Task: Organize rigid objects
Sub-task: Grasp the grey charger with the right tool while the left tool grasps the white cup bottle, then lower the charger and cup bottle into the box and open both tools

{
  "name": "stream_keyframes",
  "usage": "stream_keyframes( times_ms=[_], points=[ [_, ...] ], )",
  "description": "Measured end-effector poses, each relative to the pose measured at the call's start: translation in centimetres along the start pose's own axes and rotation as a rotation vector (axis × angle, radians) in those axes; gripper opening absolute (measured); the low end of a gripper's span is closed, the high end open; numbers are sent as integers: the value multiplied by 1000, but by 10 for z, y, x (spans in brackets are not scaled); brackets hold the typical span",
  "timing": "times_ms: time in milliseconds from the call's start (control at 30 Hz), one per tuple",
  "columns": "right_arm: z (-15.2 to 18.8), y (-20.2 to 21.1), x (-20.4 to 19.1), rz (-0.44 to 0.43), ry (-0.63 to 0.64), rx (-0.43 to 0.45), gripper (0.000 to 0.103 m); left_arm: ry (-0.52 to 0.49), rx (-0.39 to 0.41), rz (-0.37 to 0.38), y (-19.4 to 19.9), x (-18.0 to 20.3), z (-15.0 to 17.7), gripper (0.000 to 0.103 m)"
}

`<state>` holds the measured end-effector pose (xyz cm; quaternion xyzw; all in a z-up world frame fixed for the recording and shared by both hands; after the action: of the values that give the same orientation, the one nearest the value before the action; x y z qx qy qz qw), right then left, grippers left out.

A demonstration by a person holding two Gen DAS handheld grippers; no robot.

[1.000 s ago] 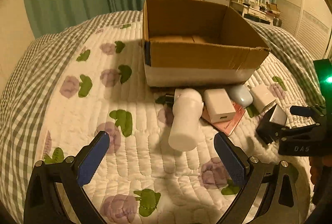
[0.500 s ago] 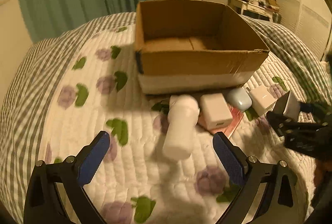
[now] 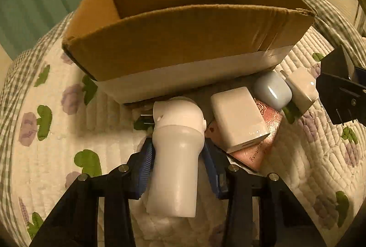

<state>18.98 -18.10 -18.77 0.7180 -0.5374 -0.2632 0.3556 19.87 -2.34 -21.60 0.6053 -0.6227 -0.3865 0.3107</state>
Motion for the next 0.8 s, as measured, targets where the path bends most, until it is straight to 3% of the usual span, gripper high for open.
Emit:
stream_keyframes(
  times_ms=[333,600,800],
  points=[
    [-2,38,-10,10,26,44,73,88,134,64,91,-17,0,43],
    [-43,132,-34,38,132,200,73,106,291,89,181,-18,-27,43],
    [-89,186,-45,65,199,302,73,154,357,78,218,-27,-55,43]
  ],
)
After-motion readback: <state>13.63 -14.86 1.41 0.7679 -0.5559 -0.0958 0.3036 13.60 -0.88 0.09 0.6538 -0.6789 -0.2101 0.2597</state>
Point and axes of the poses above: each gripper's, at about its wrist camera, not at the fingertips, and y roughly against the way its jaws point, x to its right, z to its underside, the point moved 5 cm from there along -y, roughly the way its jaws point, and after that the axes turned 8 degrees about y, right-handed, at the moved point
